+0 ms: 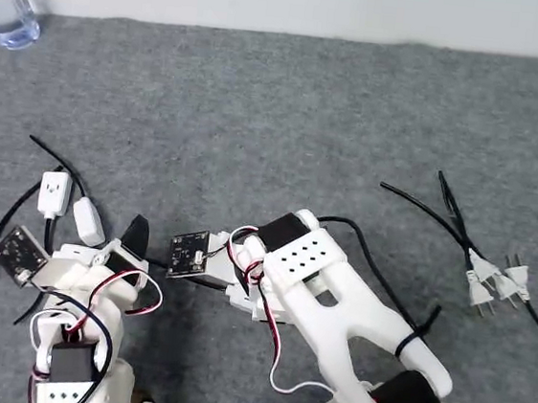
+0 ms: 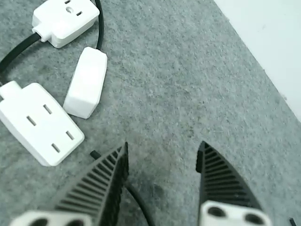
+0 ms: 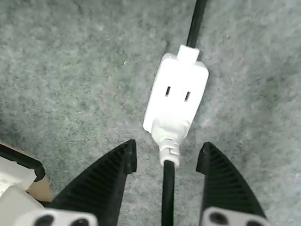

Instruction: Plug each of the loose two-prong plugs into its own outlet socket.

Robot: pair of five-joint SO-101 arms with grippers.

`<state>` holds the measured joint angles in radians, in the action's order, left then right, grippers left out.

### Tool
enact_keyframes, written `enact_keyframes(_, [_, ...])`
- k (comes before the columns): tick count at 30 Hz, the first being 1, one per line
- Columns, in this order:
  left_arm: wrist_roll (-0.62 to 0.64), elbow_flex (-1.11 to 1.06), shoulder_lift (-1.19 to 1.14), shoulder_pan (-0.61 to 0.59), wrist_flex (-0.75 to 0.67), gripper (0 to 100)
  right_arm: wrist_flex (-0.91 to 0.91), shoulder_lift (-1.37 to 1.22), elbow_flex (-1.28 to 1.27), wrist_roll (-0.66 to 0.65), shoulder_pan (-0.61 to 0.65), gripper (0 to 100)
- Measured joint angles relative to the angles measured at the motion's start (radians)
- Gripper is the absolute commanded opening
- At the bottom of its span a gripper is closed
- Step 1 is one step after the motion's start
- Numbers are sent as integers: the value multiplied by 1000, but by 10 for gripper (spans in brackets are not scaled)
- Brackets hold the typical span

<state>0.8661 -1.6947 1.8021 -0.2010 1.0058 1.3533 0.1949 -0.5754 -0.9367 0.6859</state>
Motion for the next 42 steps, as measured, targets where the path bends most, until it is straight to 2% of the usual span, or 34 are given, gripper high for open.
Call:
enact_keyframes(9, [0, 0, 0, 6, 0, 225, -57, -5, 0, 37, 26, 193])
enact_keyframes(17, [0, 0, 0, 6, 0, 225, -98, -107, 3, 43, 25, 6])
enact_keyframes(29, [0, 0, 0, 6, 0, 225, -115, -112, 6, -3, 25, 8])
enact_keyframes(42, [0, 0, 0, 6, 0, 225, -221, -87, -71, -28, 25, 8])
